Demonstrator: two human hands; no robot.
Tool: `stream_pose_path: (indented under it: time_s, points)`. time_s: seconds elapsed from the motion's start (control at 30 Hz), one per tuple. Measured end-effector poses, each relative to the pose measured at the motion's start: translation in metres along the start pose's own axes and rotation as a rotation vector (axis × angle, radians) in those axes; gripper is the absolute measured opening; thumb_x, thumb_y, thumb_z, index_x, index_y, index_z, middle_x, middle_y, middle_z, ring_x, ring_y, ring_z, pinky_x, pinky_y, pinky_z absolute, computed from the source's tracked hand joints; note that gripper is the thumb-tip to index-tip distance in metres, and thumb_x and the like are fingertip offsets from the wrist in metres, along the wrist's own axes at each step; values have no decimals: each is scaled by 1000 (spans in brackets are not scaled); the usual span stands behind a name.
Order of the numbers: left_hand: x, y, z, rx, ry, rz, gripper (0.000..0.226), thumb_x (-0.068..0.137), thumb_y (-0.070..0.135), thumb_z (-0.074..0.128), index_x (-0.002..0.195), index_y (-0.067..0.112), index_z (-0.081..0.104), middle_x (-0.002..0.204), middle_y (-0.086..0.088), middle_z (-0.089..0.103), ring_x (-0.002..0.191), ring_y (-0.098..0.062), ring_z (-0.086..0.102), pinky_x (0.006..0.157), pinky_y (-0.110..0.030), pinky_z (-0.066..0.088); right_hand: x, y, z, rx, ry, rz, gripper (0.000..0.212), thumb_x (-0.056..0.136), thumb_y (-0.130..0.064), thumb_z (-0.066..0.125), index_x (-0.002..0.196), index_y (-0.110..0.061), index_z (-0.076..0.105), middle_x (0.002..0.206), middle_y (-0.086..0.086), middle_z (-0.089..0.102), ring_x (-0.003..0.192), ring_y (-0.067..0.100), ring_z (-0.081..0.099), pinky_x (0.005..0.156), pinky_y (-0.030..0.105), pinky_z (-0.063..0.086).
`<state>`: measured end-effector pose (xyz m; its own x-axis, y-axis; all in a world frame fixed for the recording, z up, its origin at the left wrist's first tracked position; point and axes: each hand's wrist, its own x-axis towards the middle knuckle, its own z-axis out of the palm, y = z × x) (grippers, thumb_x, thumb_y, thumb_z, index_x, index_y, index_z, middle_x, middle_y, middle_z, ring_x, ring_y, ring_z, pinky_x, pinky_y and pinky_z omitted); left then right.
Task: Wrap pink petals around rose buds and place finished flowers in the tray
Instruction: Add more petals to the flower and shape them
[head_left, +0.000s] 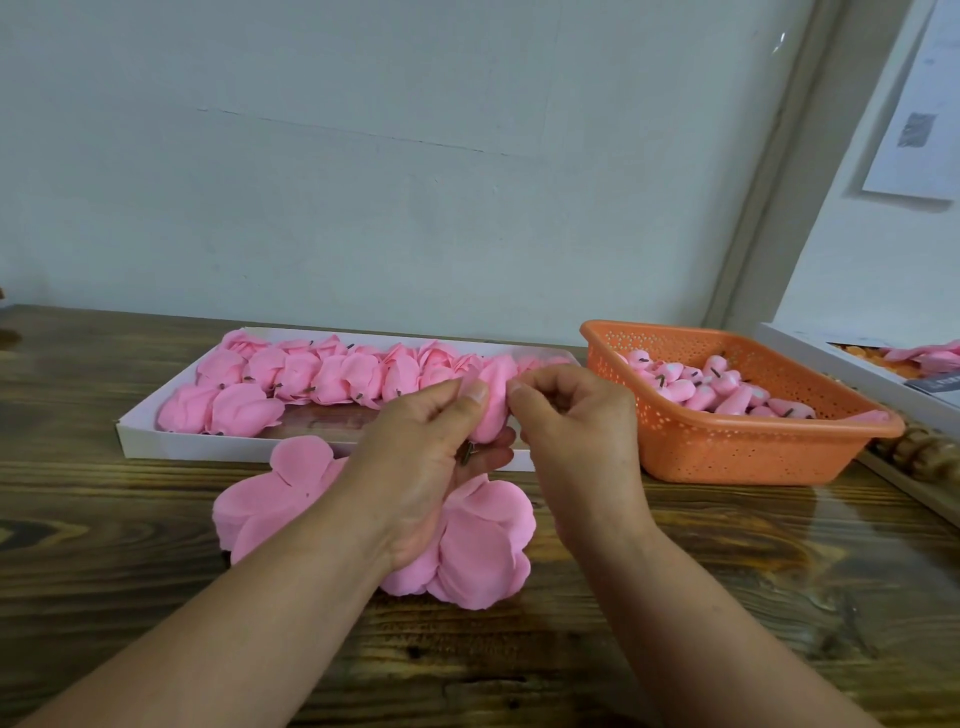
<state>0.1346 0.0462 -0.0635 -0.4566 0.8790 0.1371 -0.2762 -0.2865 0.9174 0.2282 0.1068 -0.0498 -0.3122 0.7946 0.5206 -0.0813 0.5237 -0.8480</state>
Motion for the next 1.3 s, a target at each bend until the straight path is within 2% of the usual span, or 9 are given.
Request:
stream_pose_path:
  time_s: [0.17, 0.33, 0.5, 0.63, 0.77, 0.93, 1.03, 1.1, 1.3]
  points:
    - [-2, 0, 2, 57, -24, 26, 23, 96, 18, 50, 102, 7, 69, 94, -11, 70, 88, -19, 67, 69, -22, 54, 2, 0, -3, 62, -27, 16, 22, 83, 4, 58, 72, -10, 71, 53, -12, 60, 48, -1, 52, 48, 14, 42]
    - [-3, 2, 0, 45, -81, 27, 21, 96, 17, 49, 95, 11, 70, 78, 1, 71, 74, -8, 66, 64, -19, 54, 5, -2, -8, 143, -103, -8, 22, 80, 12, 56, 73, -3, 70, 52, -8, 60, 48, 2, 50, 48, 15, 41]
    - [-2, 3, -3, 2, -125, -41, 21, 93, 16, 51, 93, 9, 70, 80, -1, 71, 72, -10, 64, 64, -20, 54, 7, -1, -10, 141, -97, -18, 20, 77, 14, 58, 69, -4, 61, 57, -1, 60, 48, 3, 53, 45, 12, 40]
    - [-1, 4, -4, -21, -120, -38, 21, 84, 20, 57, 95, 7, 69, 80, -4, 69, 69, -9, 65, 64, -20, 54, 9, 3, -12, 98, -122, 79, 4, 82, 0, 65, 81, -4, 66, 67, -3, 62, 52, -1, 53, 48, 14, 40]
    - [-2, 5, -5, -2, -147, -5, 21, 79, 22, 57, 86, 13, 74, 75, 0, 71, 68, -7, 66, 63, -20, 55, 10, 7, -13, 92, -214, 178, 15, 87, -10, 62, 74, -7, 68, 61, -7, 60, 56, 3, 52, 51, 18, 42]
    - [-1, 3, -4, 14, -138, 7, 20, 84, 19, 57, 80, 17, 77, 77, -1, 71, 69, -7, 66, 63, -20, 55, 9, 6, -12, 102, -192, 152, 27, 87, -7, 62, 60, -11, 60, 51, -7, 54, 52, 4, 49, 51, 17, 43]
    - [-2, 4, -3, 0, -141, -5, 20, 75, 24, 60, 80, 18, 78, 78, 0, 71, 69, -8, 66, 64, -20, 55, 9, 4, -11, 133, -191, 125, 27, 86, 0, 59, 61, -9, 57, 53, -3, 52, 55, 11, 46, 56, 25, 41]
    - [-3, 4, -3, 2, -126, -7, 20, 74, 24, 60, 81, 17, 78, 80, -1, 72, 71, -9, 67, 65, -20, 55, 8, 3, -10, 119, -167, 79, 24, 84, 3, 59, 62, -7, 58, 55, -2, 51, 54, 10, 44, 55, 24, 40]
    - [-2, 1, 0, 121, 3, 34, 19, 96, 13, 52, 95, 12, 72, 96, -8, 70, 86, -17, 69, 70, -23, 56, 2, -1, -6, -47, -150, -48, 28, 82, 5, 54, 58, -8, 60, 49, -12, 52, 49, 0, 44, 48, 16, 39]
